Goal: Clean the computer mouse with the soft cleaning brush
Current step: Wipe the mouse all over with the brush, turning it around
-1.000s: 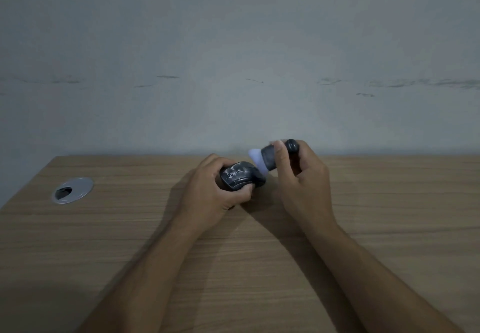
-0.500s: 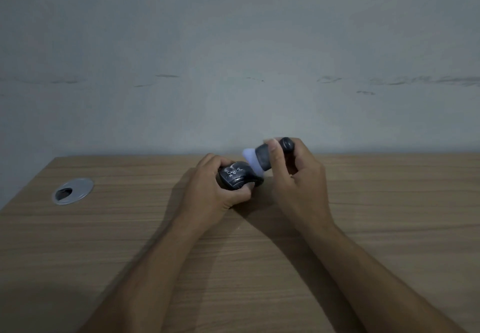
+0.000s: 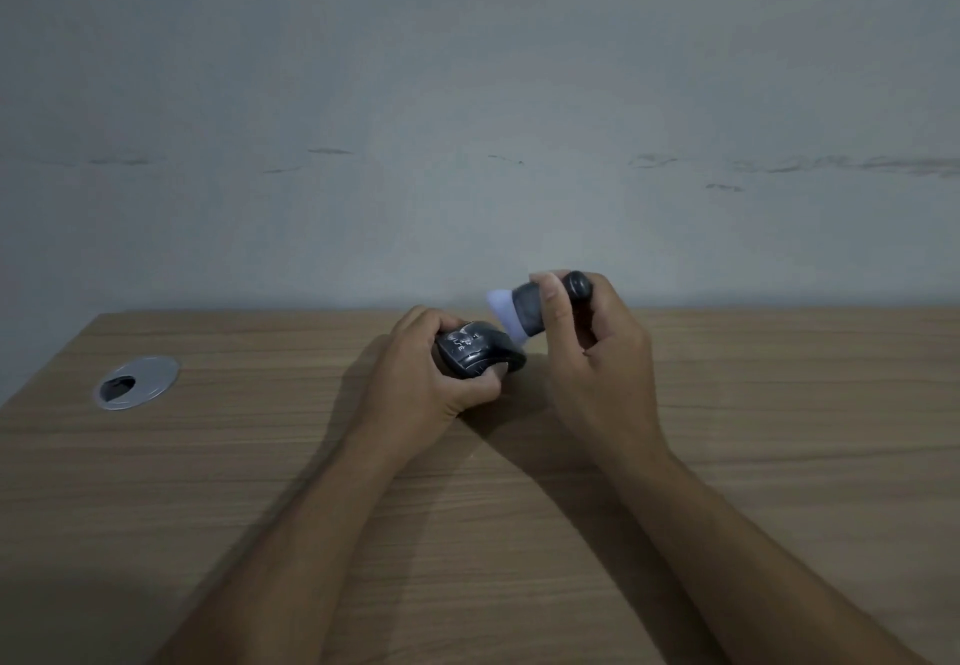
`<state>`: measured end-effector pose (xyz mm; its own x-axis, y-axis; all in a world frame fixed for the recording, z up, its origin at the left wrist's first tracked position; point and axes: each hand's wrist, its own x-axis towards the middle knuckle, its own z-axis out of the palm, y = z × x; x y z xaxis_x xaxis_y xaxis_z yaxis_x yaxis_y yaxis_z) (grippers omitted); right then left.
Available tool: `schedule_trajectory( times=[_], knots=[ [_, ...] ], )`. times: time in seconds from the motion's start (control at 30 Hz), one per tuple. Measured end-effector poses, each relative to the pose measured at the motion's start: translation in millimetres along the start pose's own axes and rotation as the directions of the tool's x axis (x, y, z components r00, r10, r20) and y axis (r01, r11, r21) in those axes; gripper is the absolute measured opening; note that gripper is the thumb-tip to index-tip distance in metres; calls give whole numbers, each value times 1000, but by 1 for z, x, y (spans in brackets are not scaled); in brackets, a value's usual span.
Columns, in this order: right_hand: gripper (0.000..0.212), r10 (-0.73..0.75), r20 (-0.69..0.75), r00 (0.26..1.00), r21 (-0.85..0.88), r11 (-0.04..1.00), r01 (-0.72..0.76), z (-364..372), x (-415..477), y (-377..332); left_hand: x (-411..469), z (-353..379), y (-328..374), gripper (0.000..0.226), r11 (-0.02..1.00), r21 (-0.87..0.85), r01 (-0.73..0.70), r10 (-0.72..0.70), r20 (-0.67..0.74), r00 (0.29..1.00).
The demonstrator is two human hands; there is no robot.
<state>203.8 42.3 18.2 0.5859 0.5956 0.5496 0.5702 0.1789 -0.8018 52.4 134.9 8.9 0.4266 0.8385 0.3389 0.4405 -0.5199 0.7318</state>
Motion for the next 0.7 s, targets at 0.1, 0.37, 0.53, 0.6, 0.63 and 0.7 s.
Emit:
schedule_trajectory(
  times=[0.1, 0.37, 0.53, 0.6, 0.63, 0.7],
  knots=[
    [22, 20, 82, 996, -19, 1000, -18, 3, -4, 6, -2, -2, 1, 41, 1000, -3, -5, 5, 17, 1000],
    [27, 138, -41, 990, -158, 977, -143, -14, 5, 16, -2, 2, 1, 39, 1000, -28, -3, 3, 8, 1000],
    [22, -4, 68, 998, 23, 1000, 3, -4, -5, -11, -1, -1, 4, 43, 1000, 8, -22, 22, 34, 999],
    [19, -30, 115, 993, -15, 999, 32, 2, -10, -6, -2, -2, 4, 44, 1000, 17, -21, 20, 44, 999],
    [18, -30, 110, 993, -43, 998, 35, 4, -10, 0, -3, -2, 4, 43, 999, 25, -28, 27, 34, 999],
    [19, -1, 82, 997, -112, 994, 10, 0, -6, 15, -5, -2, 6, 42, 999, 32, -42, 42, 15, 999]
  ],
)
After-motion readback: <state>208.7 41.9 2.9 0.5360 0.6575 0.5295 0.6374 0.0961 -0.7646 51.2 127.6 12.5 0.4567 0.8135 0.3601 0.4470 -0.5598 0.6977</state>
